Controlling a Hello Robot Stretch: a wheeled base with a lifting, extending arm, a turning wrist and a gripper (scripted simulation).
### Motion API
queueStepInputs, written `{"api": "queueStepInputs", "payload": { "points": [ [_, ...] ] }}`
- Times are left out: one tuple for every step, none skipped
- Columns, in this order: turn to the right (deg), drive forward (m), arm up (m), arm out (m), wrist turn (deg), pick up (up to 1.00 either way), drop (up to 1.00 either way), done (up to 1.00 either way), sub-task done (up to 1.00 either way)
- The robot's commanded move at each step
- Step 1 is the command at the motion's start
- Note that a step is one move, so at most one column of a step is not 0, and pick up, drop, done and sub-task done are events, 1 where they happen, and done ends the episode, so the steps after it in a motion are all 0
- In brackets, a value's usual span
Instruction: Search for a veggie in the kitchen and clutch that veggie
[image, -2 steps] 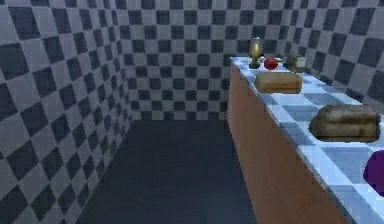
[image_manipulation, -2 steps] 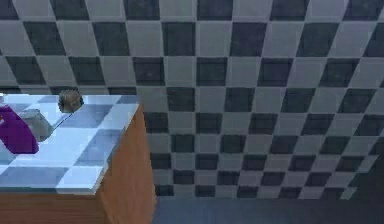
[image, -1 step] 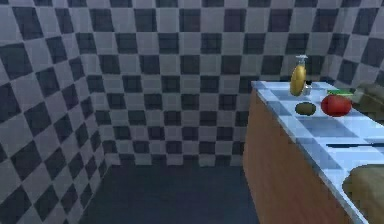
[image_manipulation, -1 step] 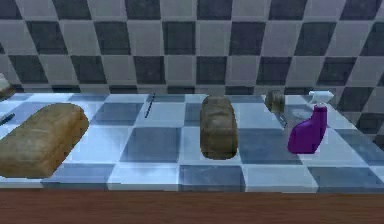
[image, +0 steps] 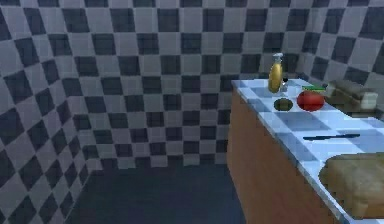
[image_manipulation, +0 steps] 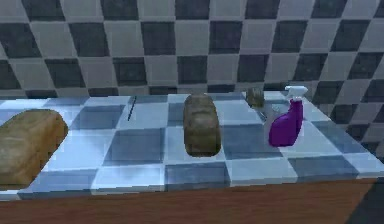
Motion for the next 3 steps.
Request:
{"api": "queueStepInputs", "payload": {
  "points": [
    [0.0,0.20,0.00,0.00,0.0,0.00,0.00,0.00,0.00],
    [-45.0,0.00,0.00,0.00,0.0,0.00,0.00,0.00,0.00],
    [-12.0,0.00,0.00,0.00,0.0,0.00,0.00,0.00,0.00]
  ]
}}
